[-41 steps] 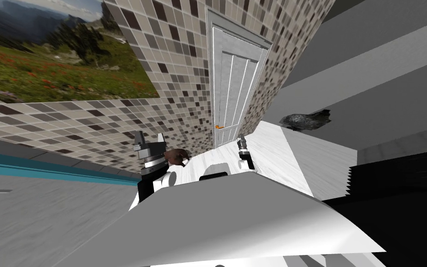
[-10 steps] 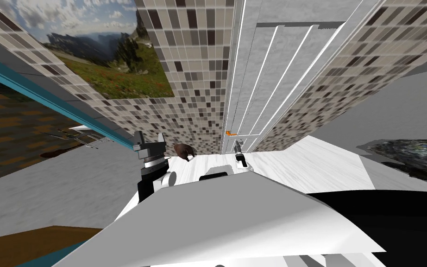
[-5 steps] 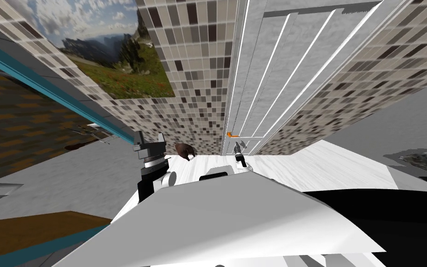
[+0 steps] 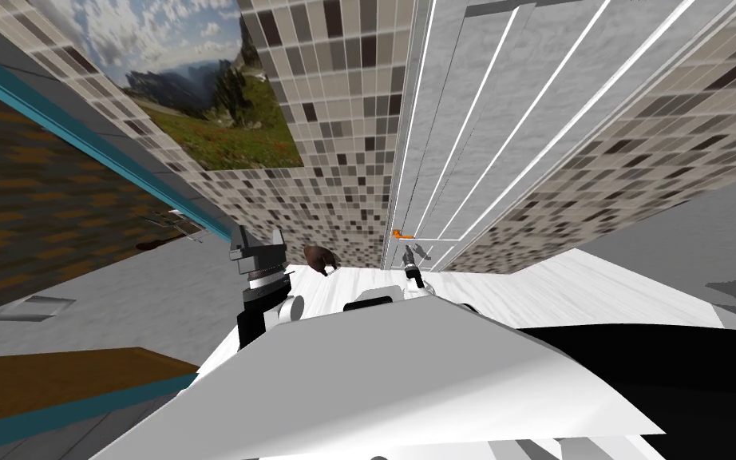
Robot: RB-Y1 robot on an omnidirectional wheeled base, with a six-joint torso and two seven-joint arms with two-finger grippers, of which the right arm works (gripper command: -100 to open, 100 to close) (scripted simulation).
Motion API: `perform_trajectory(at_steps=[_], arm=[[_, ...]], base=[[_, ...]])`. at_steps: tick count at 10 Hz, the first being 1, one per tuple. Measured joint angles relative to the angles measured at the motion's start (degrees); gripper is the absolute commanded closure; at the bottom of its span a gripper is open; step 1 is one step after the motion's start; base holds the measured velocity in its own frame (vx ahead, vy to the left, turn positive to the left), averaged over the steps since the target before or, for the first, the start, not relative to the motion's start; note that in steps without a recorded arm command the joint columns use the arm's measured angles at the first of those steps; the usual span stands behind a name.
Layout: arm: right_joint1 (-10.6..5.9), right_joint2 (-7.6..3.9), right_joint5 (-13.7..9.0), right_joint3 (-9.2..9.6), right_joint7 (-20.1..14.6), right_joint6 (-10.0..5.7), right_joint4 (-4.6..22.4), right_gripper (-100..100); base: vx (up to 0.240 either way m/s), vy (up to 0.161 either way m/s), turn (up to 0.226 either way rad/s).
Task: Pull the door open
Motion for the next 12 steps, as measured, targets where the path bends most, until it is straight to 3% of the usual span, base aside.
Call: perform_trajectory(at_steps=[3, 6, 7, 9, 10, 11, 12], arm=[[-1.27, -0.17, 0.0, -0.18, -0.3, -0.7, 2.8, -100], [0.1, -1.75, -0.5, -0.14, -1.8, -1.39, 2.9, -100], [2.29, -1.83, -0.6, -0.11, -2.1, -0.25, -0.5, -100], [1.21, -2.77, -0.8, -0.13, -2.8, -1.45, 2.1, -100], [2.42, -3.45, -1.1, -0.14, -3.4, -1.32, 1.1, -100], [2.33, -4.1, -1.2, -0.14, -4.0, -1.96, 2.2, -100], [1.41, -5.22, -1.5, -0.14, -5.0, -4.01, 5.8, -100]], base=[[0.054, -0.027, 0.057], [0.173, 0.007, 0.064], [0.135, 0.014, 0.027], [0.106, 0.015, 0.069], [0.159, -0.006, 0.049], [0.151, 0.003, 0.054], [0.143, -0.002, 0.035]])
